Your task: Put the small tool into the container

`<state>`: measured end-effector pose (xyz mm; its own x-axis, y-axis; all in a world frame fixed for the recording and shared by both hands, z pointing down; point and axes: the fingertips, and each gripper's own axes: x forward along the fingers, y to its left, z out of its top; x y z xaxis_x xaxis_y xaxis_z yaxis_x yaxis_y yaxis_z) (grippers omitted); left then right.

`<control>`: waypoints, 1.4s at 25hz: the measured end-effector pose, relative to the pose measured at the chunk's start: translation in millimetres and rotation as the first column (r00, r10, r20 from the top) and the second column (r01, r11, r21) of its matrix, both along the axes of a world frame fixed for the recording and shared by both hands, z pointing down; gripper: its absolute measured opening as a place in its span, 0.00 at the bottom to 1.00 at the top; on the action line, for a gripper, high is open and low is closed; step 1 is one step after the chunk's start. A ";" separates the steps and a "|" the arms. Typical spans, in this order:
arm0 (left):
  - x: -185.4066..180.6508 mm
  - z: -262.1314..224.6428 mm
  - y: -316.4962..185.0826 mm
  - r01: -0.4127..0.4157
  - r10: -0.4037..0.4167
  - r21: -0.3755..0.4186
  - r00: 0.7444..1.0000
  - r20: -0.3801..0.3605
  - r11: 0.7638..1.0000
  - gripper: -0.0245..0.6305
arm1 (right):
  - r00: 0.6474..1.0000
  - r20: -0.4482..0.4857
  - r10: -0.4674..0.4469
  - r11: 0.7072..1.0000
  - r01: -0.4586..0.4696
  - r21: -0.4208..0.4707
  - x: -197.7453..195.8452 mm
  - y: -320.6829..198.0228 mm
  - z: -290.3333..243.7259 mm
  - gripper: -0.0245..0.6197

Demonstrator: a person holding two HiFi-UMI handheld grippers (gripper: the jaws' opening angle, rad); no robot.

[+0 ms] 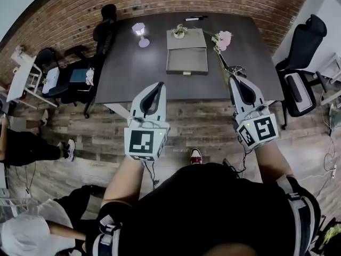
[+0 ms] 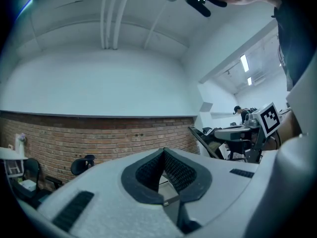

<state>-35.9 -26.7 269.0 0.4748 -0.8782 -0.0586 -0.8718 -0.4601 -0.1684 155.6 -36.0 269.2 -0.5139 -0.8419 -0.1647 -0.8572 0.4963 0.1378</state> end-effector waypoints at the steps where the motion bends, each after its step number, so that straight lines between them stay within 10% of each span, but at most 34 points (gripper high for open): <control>1: 3.8 -0.1 -6.7 0.003 -0.003 -0.001 1.000 0.003 1.000 0.05 | 1.000 0.001 -0.005 1.000 0.005 -0.002 3.2 -7.2 0.7 0.04; 35: 49.0 5.7 -98.0 0.025 -0.024 -0.019 0.999 0.032 1.000 0.05 | 0.992 -0.024 -0.126 0.991 0.125 -0.042 20.5 -102.1 18.8 0.04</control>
